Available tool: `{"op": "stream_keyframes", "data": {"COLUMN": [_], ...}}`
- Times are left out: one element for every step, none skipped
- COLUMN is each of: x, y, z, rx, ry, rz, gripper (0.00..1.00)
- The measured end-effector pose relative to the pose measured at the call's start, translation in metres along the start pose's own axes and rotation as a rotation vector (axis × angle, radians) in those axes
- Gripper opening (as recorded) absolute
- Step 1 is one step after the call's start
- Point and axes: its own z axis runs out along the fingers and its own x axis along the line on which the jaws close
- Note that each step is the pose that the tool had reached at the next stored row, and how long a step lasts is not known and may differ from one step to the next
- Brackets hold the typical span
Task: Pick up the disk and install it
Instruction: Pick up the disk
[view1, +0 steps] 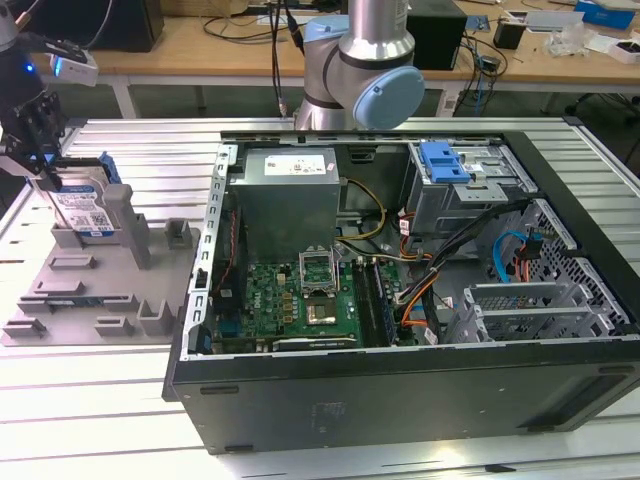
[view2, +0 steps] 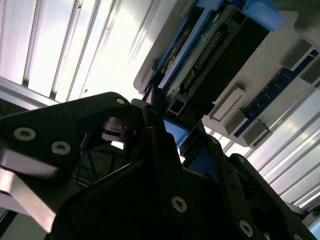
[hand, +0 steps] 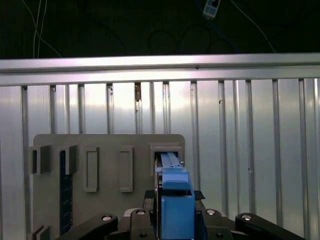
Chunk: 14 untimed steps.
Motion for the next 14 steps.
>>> {"op": "stream_keyframes", "data": {"x": [0.0, 0.0, 0.0, 0.0, 0.0, 0.0001, 0.0001, 0.0001, 0.0, 0.0, 0.0, -0.0001, -0.0001, -0.0001], "y": [0.0, 0.0001, 0.0, 0.0001, 0.0001, 0.0001, 0.0001, 0.0002, 0.0002, 0.0003, 0.0003, 0.0004, 0.0004, 0.0005], "z": [-0.0003, -0.0008, -0.0015, -0.0023, -0.004, -0.0052, -0.0071, -0.0091, -0.011, -0.0129, -0.0149, -0.0173, -0.0191, -0.0215], "rx": [0.0, -0.0002, -0.0001, -0.0001, -0.0001, 0.0, 0.0, -0.0001, -0.0001, 0.0, 0.0, 0.0, 0.0, 0.0], "ry": [0.0001, 0.0002, 0.0001, 0.0001, 0.0, 0.0, 0.0, 0.0, 0.0, 0.0, 0.0001, 0.0001, 0.0001, 0.0001], "rz": [0.0, 0.0, 0.0, 0.0, 0.0, 0.0, 0.0, 0.0, 0.0, 0.0, 0.0, 0.0, 0.0, 0.0], "gripper": [0.37, 0.37, 0.37, 0.37, 0.37, 0.37, 0.37, 0.37, 0.37, 0.37, 0.37, 0.37, 0.37, 0.37]}}
